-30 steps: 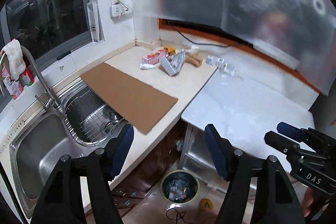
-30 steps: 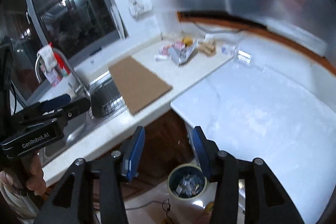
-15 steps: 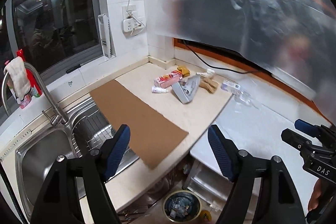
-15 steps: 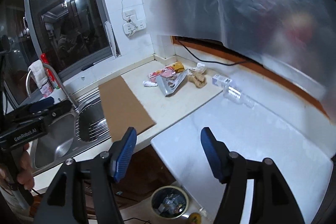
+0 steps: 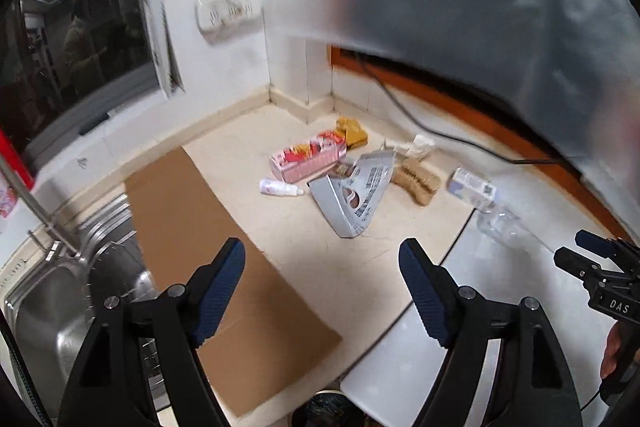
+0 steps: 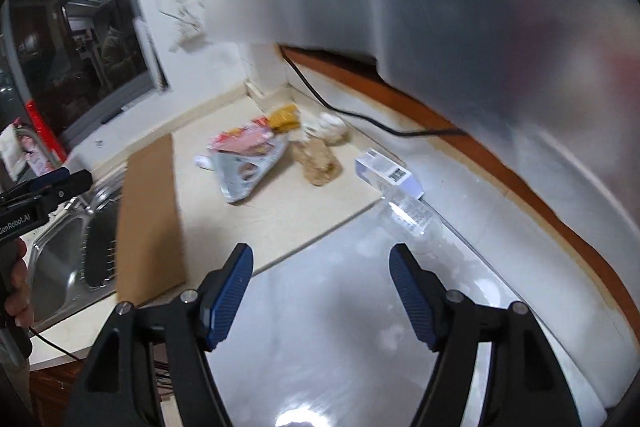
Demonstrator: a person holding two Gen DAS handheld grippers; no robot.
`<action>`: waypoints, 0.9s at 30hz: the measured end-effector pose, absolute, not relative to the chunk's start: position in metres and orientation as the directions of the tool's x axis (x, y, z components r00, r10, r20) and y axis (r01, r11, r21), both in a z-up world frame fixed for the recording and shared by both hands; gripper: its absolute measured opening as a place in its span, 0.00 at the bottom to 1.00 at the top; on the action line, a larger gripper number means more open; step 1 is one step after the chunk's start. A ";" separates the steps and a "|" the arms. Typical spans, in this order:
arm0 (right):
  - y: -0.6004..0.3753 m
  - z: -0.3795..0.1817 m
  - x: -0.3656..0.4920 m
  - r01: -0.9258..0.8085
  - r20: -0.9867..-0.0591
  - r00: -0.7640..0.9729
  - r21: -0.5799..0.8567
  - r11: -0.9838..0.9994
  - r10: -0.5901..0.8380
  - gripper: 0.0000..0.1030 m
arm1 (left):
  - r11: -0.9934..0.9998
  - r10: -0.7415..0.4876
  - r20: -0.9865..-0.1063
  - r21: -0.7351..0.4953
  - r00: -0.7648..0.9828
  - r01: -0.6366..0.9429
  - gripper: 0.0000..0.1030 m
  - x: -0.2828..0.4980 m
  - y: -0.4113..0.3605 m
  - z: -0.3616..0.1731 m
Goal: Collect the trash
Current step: 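Raise both tools back up toward the counter items, then grasp the grey triangular carton with the left gripper while the right gripper grasps the clear plastic bottle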
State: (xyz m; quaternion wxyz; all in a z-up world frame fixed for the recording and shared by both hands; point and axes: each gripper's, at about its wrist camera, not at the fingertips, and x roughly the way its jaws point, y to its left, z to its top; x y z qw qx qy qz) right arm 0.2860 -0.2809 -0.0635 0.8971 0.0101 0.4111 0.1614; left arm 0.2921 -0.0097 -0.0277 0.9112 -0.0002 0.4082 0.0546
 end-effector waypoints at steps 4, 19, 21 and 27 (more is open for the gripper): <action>-0.285 -0.102 0.333 -0.283 -0.782 0.563 0.123 0.951 0.269 0.69 | 0.992 0.104 -0.775 0.041 0.623 -0.116 0.75 0.331 -0.008 -0.062; -0.286 -0.168 0.400 -0.294 -0.820 0.570 -0.152 0.944 0.046 0.65 | 0.986 0.085 -0.856 -0.002 0.510 -0.168 0.75 0.438 -0.001 -0.160; -0.286 -0.170 0.401 -0.298 -0.814 0.580 -0.181 0.937 0.027 0.63 | 0.983 0.089 -0.862 -0.005 0.499 -0.184 0.75 0.448 -0.001 -0.169; -0.286 -0.174 0.400 -0.320 -0.797 0.604 -0.212 0.923 0.026 0.62 | 0.974 0.116 -0.872 0.007 0.475 -0.226 0.75 0.472 0.001 -0.192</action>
